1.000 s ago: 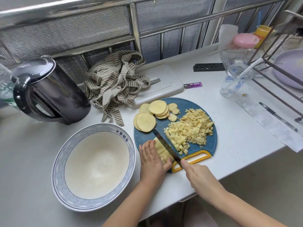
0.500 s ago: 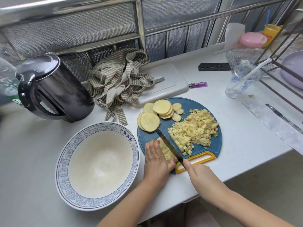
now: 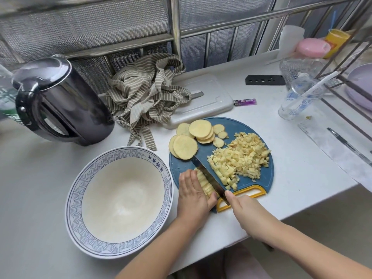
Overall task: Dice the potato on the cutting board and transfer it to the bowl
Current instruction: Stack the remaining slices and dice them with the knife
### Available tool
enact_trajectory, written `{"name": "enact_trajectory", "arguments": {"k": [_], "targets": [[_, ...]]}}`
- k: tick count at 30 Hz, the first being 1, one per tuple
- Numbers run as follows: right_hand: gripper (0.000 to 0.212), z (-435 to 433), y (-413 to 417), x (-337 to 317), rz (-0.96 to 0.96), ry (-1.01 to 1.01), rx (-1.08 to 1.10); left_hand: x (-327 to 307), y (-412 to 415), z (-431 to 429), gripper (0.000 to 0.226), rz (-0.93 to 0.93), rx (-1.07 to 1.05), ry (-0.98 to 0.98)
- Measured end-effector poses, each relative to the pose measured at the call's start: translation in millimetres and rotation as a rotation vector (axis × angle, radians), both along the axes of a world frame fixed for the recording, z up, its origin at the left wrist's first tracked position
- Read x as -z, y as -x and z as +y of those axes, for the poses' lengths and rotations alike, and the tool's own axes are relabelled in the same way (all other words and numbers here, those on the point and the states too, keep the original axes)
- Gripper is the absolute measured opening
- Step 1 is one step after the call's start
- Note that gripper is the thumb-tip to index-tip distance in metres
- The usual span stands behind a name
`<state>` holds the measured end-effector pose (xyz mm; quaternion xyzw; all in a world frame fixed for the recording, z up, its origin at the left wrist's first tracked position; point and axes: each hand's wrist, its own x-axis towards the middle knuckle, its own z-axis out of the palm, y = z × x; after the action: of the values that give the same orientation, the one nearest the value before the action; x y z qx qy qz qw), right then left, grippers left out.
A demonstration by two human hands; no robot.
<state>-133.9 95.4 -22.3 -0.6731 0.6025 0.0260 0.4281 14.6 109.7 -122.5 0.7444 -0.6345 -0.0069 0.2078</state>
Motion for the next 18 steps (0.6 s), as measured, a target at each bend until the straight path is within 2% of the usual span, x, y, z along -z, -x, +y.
{"name": "enact_trajectory", "arguments": {"k": [9,15,18], "targets": [[0.060,4.0,-7.3,10.6,0.040,0.036,0.027,-2.8,-0.2,0.9,0.077,0.018,0.002,0.017],[0.065,6.7,-6.2,19.8,0.027,0.080,0.049,-4.6,-0.5,1.3,0.087,0.021,0.000,-0.034],[0.067,4.4,-4.3,21.9,0.000,0.066,0.049,-1.5,-1.3,1.2,0.083,0.045,-0.003,-0.014]]}}
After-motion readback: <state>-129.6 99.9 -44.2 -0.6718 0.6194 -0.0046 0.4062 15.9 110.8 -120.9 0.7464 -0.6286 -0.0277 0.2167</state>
